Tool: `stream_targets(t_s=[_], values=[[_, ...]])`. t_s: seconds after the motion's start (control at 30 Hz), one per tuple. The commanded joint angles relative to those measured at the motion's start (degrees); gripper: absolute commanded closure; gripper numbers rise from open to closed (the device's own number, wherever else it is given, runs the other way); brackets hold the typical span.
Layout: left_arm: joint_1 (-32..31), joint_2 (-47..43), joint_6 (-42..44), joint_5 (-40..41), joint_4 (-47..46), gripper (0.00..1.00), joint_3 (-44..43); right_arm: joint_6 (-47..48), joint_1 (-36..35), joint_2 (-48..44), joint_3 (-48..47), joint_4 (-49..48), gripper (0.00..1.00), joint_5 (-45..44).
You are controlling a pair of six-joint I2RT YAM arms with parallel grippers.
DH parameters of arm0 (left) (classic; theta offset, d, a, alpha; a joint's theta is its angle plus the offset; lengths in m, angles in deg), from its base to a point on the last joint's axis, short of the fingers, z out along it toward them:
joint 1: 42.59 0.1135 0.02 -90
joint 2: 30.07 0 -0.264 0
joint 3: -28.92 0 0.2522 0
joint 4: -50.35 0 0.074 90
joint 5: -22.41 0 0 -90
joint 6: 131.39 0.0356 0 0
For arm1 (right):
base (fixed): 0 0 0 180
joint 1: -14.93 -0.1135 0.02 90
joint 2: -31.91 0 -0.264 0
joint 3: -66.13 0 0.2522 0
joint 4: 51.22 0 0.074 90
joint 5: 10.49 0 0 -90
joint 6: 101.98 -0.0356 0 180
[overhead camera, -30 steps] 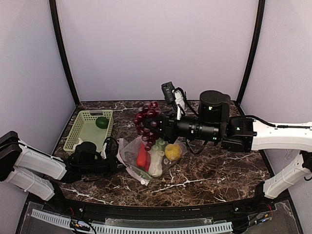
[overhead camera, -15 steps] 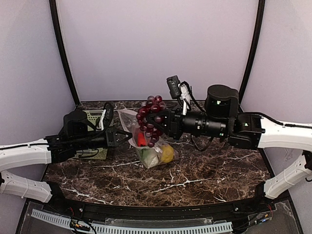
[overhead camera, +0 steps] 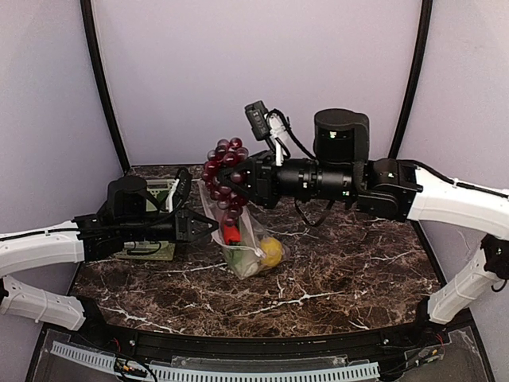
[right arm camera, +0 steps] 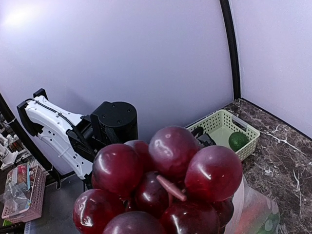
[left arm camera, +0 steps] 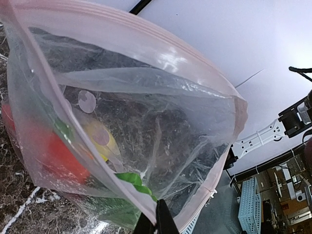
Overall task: Place the food in the zip-top bag and seal the zipper
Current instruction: Pick up the zipper from the zipper food storage bag, then place the fake fruit in the zipper food storage bag.
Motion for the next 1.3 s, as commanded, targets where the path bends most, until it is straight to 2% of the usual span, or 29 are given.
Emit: stream_targets(t_s=[0.0,0.4,0.7,1.07,1.17,1.27], values=[[0.2,-2.5,1.6,-0.4,1.4,0.99,-2.3,1.0,0.2,3.9,-4.0,3.8,1.0,1.1],[0.1,-4.0,1.5,-0.9,2.1,0.99,-2.7,-0.6,1.3,12.4,-10.3,11.3,1.0,-5.7],[0.1,-4.8,1.8,-0.2,2.9,0.99,-3.0,3.5,1.5,19.2,-18.1,20.8,1.0,-13.3],[0.2,-5.9,1.6,1.5,3.3,0.99,-3.2,1.0,1.5,21.0,-19.1,25.4,1.0,-14.0],[0.2,-6.0,1.6,1.9,3.4,0.99,-3.4,0.7,1.4,20.8,-19.4,26.4,0.87,-14.3],[0.2,-6.0,1.6,2.1,3.4,0.99,-3.4,0.7,1.4,20.1,-19.6,26.4,0.66,-14.1]])
